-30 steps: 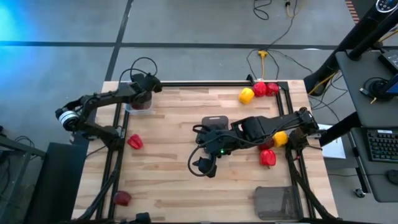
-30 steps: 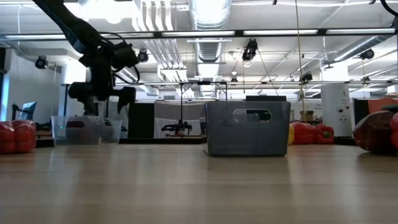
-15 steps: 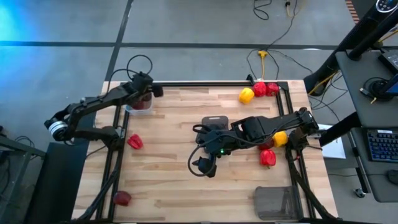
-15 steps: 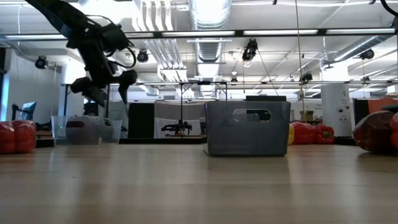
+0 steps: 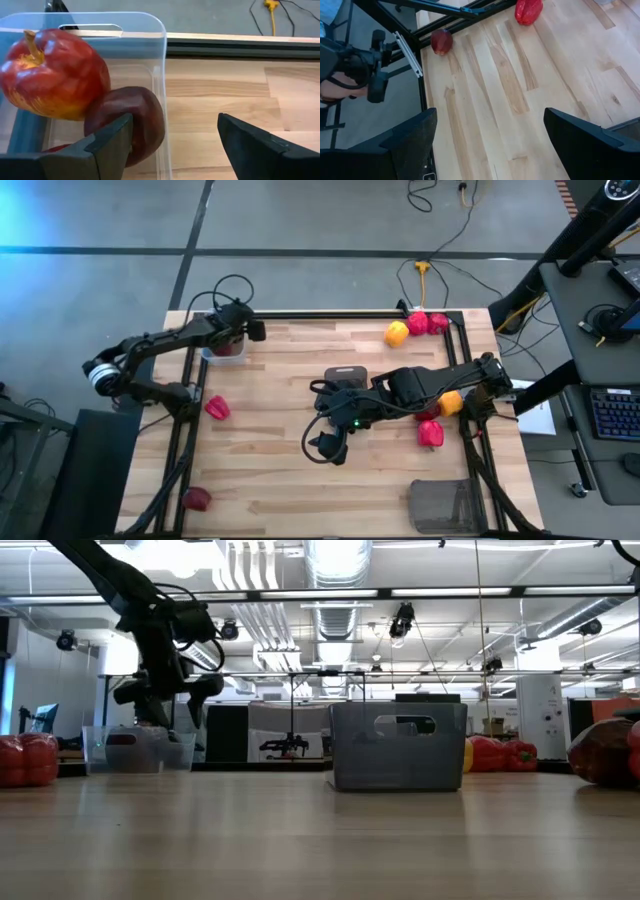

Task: Sort produce into baskets
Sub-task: Put the red apple into the transparent bin

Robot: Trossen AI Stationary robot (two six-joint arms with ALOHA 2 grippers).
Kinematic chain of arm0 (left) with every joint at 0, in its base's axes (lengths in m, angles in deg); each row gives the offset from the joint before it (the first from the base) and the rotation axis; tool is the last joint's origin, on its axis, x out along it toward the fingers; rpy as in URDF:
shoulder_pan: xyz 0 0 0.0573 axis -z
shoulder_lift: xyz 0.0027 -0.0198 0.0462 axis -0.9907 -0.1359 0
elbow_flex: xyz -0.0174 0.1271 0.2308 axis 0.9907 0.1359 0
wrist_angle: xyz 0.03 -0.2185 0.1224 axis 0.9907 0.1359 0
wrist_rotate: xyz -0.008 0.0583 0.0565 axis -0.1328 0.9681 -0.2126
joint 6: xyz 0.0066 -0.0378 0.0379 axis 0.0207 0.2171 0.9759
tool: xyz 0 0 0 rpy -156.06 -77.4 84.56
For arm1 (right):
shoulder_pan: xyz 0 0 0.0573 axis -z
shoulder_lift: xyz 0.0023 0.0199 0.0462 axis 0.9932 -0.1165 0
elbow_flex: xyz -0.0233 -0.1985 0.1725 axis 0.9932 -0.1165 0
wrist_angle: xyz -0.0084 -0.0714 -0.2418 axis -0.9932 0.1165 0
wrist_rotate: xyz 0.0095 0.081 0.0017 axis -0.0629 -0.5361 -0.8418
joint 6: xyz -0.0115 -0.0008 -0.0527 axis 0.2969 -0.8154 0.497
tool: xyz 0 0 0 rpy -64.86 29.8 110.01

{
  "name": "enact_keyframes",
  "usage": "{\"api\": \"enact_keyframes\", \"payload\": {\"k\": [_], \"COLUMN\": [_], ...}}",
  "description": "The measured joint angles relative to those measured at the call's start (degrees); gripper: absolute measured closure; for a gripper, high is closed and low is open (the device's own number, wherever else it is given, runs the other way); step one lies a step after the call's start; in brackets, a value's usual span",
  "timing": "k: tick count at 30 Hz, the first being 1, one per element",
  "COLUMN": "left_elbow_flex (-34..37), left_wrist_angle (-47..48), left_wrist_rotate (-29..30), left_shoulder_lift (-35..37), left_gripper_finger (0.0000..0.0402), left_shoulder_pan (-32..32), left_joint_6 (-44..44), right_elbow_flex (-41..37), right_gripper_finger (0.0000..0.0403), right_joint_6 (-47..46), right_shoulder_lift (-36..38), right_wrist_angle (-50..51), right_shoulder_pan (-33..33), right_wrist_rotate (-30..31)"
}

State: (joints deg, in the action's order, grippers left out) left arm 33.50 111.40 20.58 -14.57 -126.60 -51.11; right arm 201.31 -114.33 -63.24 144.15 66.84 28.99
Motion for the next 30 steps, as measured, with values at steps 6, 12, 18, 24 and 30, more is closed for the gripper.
{"api": "enact_keyframes", "payload": {"k": [6, 12, 18, 24, 30], "left_elbow_flex": [0.0, -0.1, 0.0, 0.0, 0.0], "left_wrist_angle": [-1.7, -2.6, -4.1, -7.5, -8.6], "left_wrist_rotate": [4.3, 5.4, 6.6, 7.3, 8.9], "left_shoulder_lift": [-1.5, -3.7, -3.2, -4.9, -6.1], "left_gripper_finger": [0.0130, 0.0130, 0.0130, 0.0130, 0.0130], "left_shoulder_pan": [-0.4, -0.4, -0.6, -0.8, -0.8], "left_joint_6": [0.0, 0.0, 0.2, 1.4, 1.7], "right_elbow_flex": [0.0, 0.0, 0.0, 0.0, 0.0], "right_gripper_finger": [0.0044, 0.0044, 0.0044, 0.0044, 0.0044], "right_joint_6": [-0.2, -0.2, -0.6, -0.7, -0.7], "right_shoulder_lift": [0.0, 0.0, 0.0, -0.1, -0.1], "right_wrist_angle": [0.0, 0.0, 0.0, 0.0, 0.0], "right_shoulder_pan": [0.5, 1.0, 1.3, 1.4, 1.4], "right_wrist_rotate": [0.0, 0.1, 0.0, 0.0, 0.0]}}
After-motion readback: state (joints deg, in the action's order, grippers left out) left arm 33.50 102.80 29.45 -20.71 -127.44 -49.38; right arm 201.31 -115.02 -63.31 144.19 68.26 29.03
